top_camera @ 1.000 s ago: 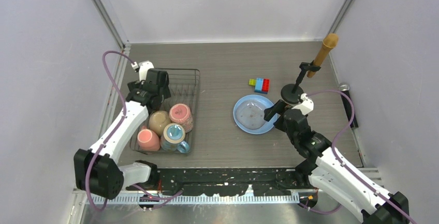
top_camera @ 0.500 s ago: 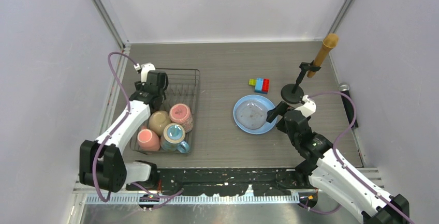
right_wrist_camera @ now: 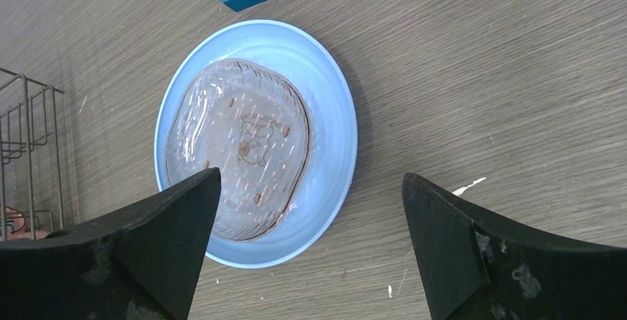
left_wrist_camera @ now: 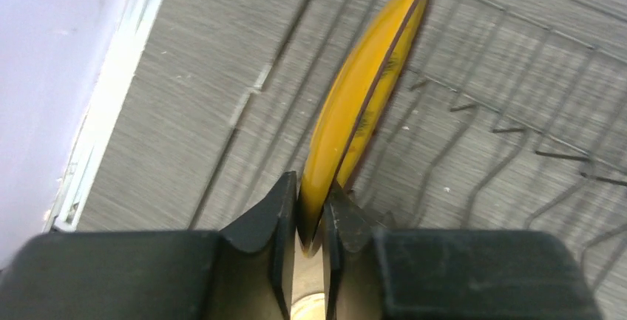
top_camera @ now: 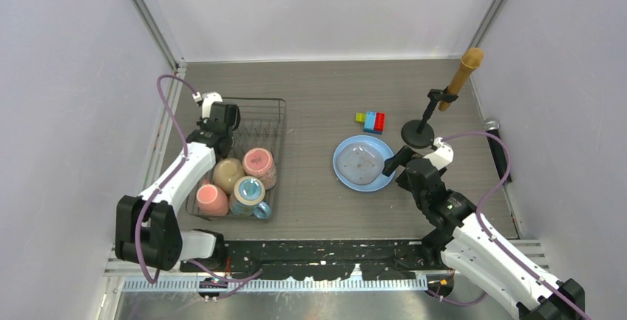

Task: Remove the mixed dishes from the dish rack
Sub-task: Pick up the plate from the dish rack, then place the plate at the center of the board.

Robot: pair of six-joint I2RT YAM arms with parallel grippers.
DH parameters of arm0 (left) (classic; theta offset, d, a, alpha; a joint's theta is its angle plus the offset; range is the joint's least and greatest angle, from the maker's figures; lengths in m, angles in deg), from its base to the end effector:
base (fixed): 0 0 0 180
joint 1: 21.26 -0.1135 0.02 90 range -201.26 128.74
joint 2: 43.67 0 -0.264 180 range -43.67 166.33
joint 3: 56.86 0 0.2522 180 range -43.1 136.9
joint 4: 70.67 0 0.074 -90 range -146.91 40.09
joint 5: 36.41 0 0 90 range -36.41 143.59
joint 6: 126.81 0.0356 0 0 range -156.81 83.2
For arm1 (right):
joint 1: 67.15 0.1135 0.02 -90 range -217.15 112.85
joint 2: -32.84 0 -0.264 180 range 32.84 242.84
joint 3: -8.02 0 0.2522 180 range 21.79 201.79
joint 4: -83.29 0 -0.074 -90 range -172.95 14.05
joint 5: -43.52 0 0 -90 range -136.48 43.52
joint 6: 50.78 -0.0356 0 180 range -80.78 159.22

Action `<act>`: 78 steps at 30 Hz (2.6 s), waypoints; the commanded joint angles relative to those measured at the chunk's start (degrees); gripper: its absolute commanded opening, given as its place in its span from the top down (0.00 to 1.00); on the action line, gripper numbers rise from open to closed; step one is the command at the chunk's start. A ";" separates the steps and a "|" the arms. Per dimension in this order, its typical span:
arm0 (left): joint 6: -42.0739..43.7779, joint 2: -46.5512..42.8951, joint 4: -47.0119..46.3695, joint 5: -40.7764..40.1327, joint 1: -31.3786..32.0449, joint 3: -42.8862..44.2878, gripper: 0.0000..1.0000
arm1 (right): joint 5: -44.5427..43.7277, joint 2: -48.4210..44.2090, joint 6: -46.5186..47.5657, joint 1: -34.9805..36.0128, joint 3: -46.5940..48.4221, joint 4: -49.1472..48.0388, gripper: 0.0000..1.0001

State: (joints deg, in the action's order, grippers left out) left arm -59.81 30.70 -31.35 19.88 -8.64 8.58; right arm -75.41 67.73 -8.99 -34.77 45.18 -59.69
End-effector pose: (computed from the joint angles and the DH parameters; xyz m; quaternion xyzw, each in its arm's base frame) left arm 0.2649 -0.0391 0.2513 -0.1838 0.8812 0.1536 0.4075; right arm 0.1290 0.0614 0.2146 0.2329 0.8338 0.1216 0.4856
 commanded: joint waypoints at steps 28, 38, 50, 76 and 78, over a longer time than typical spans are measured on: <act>0.21 -27.23 -17.39 4.11 -0.22 -15.84 1.00 | 0.35 -3.46 -3.35 -0.21 1.29 2.89 0.02; 0.33 -33.30 -19.56 10.19 -0.23 -18.16 1.00 | 6.25 -5.20 -2.09 -0.21 0.21 -2.90 0.02; -1.37 -40.47 -22.70 15.74 -0.23 -21.41 1.00 | 16.38 -8.56 -0.30 -0.21 -1.90 -10.66 0.01; -23.54 -29.46 -14.80 58.29 3.71 -11.77 1.00 | 45.55 5.11 -1.53 -0.21 1.20 -35.97 0.00; -23.26 -29.00 -13.96 55.73 6.71 -11.62 1.00 | 46.29 5.99 -2.11 -0.21 1.09 -37.46 0.00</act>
State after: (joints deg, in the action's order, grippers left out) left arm -80.66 1.89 -43.89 73.25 -6.12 -3.44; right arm -33.18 72.71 -10.15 -34.77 43.65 -90.98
